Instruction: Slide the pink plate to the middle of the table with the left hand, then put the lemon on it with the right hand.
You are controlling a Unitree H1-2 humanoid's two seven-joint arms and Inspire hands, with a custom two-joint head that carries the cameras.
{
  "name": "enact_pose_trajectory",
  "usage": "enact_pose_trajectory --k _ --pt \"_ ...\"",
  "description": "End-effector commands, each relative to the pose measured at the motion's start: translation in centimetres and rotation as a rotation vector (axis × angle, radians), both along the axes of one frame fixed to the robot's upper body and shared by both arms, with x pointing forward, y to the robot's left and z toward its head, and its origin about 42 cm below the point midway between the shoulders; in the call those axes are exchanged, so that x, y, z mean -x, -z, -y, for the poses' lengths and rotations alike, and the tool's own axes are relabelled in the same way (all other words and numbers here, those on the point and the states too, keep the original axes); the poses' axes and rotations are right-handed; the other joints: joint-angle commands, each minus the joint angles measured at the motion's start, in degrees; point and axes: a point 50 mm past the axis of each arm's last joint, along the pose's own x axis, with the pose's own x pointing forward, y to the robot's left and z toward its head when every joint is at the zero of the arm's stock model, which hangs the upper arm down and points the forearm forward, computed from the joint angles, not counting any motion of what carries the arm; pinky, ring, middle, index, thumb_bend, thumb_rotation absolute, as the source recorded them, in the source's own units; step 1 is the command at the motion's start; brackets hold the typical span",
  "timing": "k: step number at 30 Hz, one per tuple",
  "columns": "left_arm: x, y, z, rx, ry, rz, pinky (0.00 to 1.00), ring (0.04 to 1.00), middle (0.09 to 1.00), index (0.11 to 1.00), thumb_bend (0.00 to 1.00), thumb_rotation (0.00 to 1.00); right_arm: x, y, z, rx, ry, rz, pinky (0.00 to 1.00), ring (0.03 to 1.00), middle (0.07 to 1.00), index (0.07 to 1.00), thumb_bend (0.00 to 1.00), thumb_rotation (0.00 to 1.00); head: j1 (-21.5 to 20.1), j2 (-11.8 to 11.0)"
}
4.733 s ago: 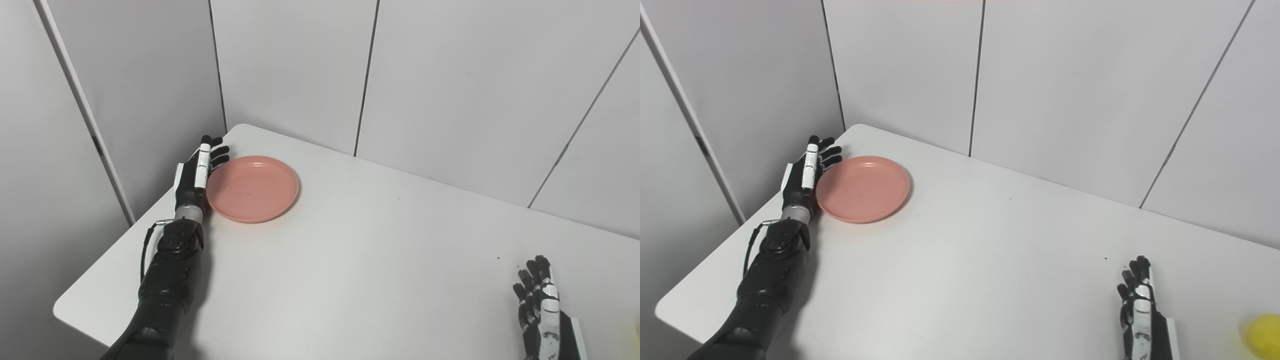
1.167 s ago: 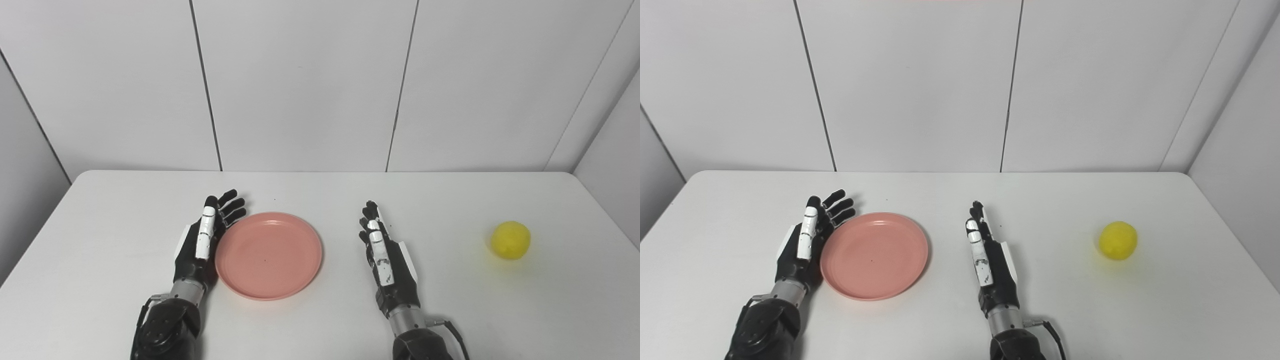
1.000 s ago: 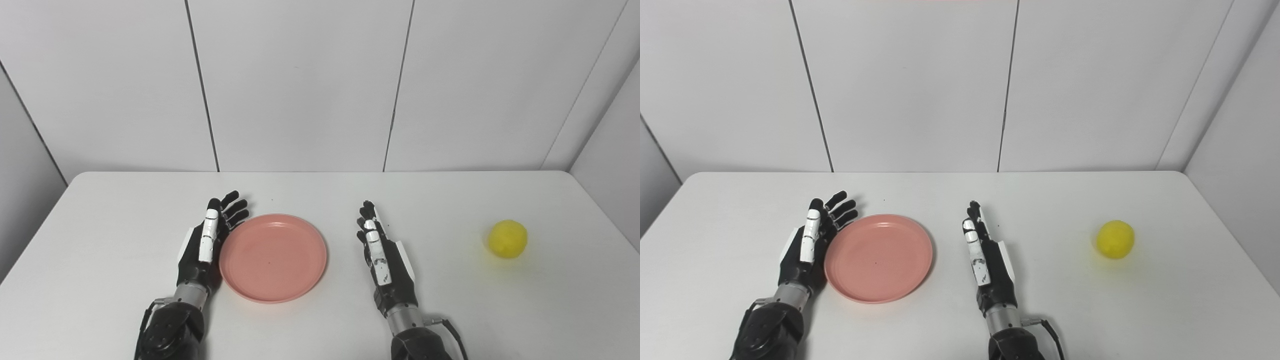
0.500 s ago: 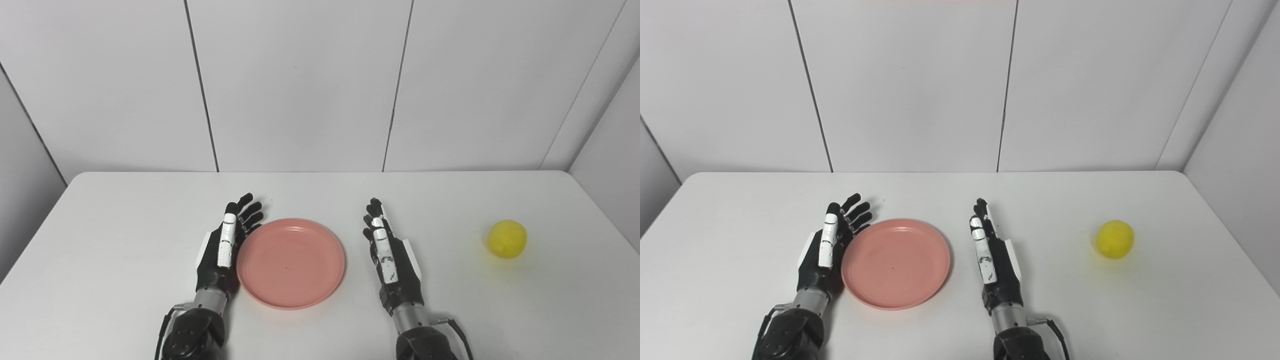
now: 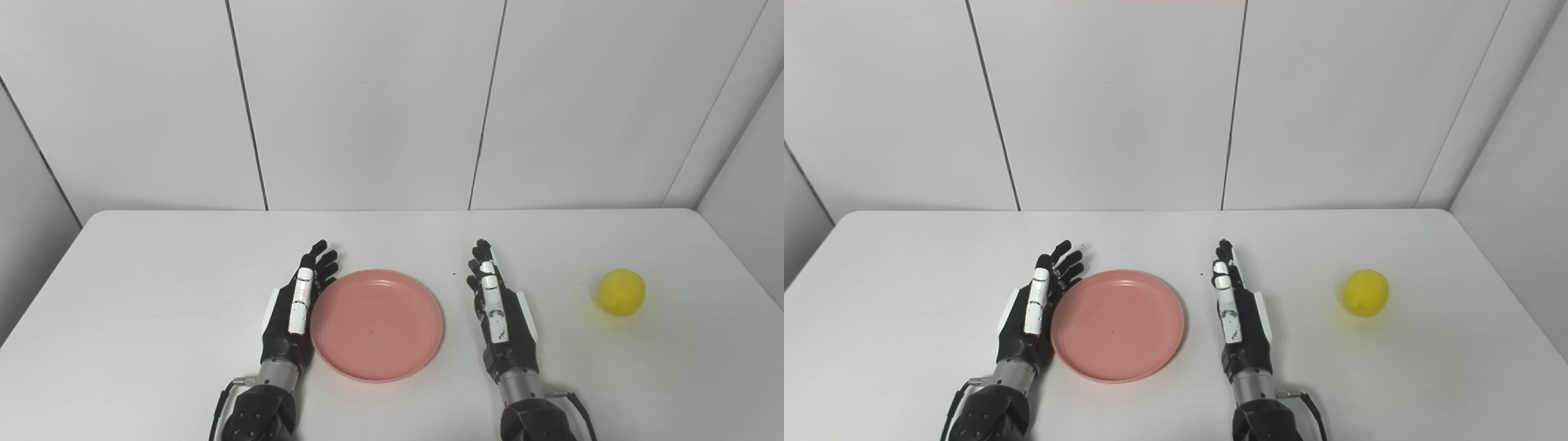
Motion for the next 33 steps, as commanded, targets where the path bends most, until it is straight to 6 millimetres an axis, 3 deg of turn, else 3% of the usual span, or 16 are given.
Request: enact_pose_trajectory --k 1,4,14,22,25,28,33 --pt "0.5 0.4 0.8 -0.012 0.018 -0.014 0.9 0.911 0.905 0.906 0.63 1.0 -0.1 -1.7 0.3 -0.032 0.016 0.084 1.0 0.988 0.962 0.95 0.74 0.94 0.1 0.4" --pt "0.7 0.5 1.2 -0.021 0.021 -0.007 0.89 0.908 0.905 0.909 0.61 1.0 -0.1 -1.9 0.5 -0.037 0.018 0.083 1.0 0.987 0.958 0.945 0.74 0.91 0.2 0.4" --pt "1.0 0.4 1.9 -0.026 0.027 0.009 0.9 0.917 0.919 0.918 0.6 1.0 0.1 -2.3 1.2 0.026 0.0 0.089 1.0 1.0 0.988 0.974 0.76 0.99 0.0 0.8" --pt "0.9 0.5 1.8 -0.068 0.03 0.032 0.9 0.919 0.923 0.923 0.6 1.0 0.2 -2.6 1.4 0.06 -0.005 0.099 1.0 1.0 1.0 0.997 0.74 1.0 -1.8 0.7" --pt "0.7 0.6 1.5 -0.095 0.02 0.04 0.9 0.92 0.92 0.925 0.6 1.0 0.4 -3.1 2.0 0.143 0.009 0.123 1.0 1.0 1.0 1.0 0.74 1.0 -1.9 0.5" --pt "0.4 0.7 1.0 -0.123 0.014 0.06 0.92 0.929 0.927 0.934 0.6 1.0 0.5 -4.0 3.7 0.326 0.147 0.207 1.0 1.0 1.0 1.0 0.77 1.0 -2.8 0.4" --pt "0.0 0.9 0.5 -0.117 0.007 0.063 0.93 0.933 0.929 0.933 0.61 1.0 0.8 -5.1 6.3 0.524 0.299 0.262 1.0 1.0 1.0 1.0 0.71 1.0 -3.6 0.6"
